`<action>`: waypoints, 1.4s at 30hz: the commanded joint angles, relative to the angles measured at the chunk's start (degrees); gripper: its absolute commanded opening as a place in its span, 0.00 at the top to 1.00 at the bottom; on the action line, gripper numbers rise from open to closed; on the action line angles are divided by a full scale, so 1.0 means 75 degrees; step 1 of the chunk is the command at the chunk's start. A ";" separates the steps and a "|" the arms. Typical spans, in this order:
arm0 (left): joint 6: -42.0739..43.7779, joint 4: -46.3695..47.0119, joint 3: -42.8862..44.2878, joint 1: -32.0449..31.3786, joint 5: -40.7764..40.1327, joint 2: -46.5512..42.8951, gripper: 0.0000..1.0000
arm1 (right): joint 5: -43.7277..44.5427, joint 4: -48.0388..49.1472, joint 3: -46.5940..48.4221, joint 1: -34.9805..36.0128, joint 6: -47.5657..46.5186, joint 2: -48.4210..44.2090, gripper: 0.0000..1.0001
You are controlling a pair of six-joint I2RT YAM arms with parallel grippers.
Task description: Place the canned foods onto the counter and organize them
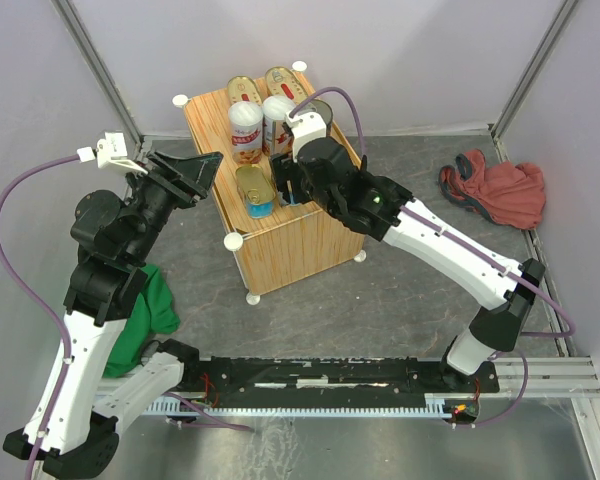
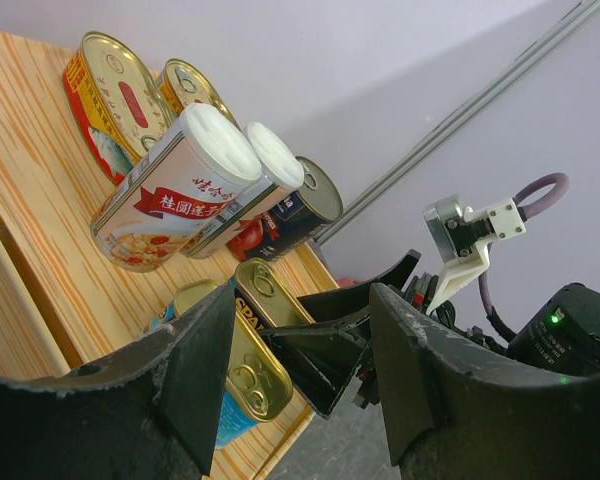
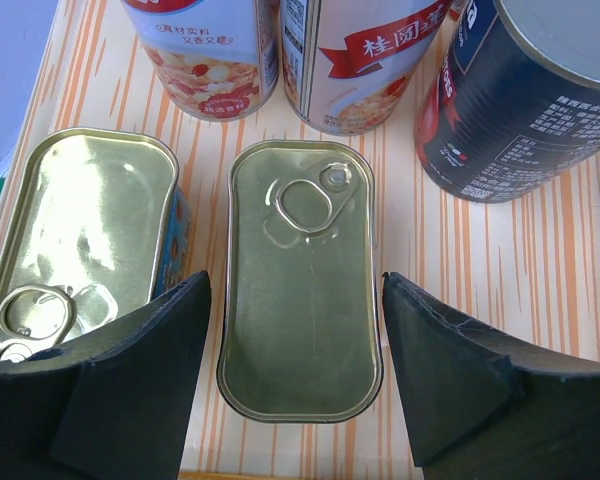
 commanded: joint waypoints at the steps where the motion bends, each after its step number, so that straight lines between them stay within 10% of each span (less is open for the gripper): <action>1: 0.0043 0.0267 0.0091 0.0027 0.0102 0.0010 0.37 | 0.0166 0.0388 0.0030 -0.0034 -0.0016 -0.0202 0.23; 19: 0.0423 0.0134 -0.0080 0.0027 -0.0582 -0.0140 0.37 | 0.2002 -0.0954 0.0198 -0.0048 0.0005 -0.2002 0.23; 30: 0.0761 0.0175 -0.1301 0.0034 -0.1978 -0.0541 0.39 | 0.4338 -0.3405 -0.2377 -0.0640 0.2228 -0.4333 0.29; 42: 0.0670 -0.0116 -0.2242 0.0036 -0.3647 -0.1310 0.39 | 0.4080 -0.5240 -0.4565 -0.0687 0.4686 -0.5554 0.25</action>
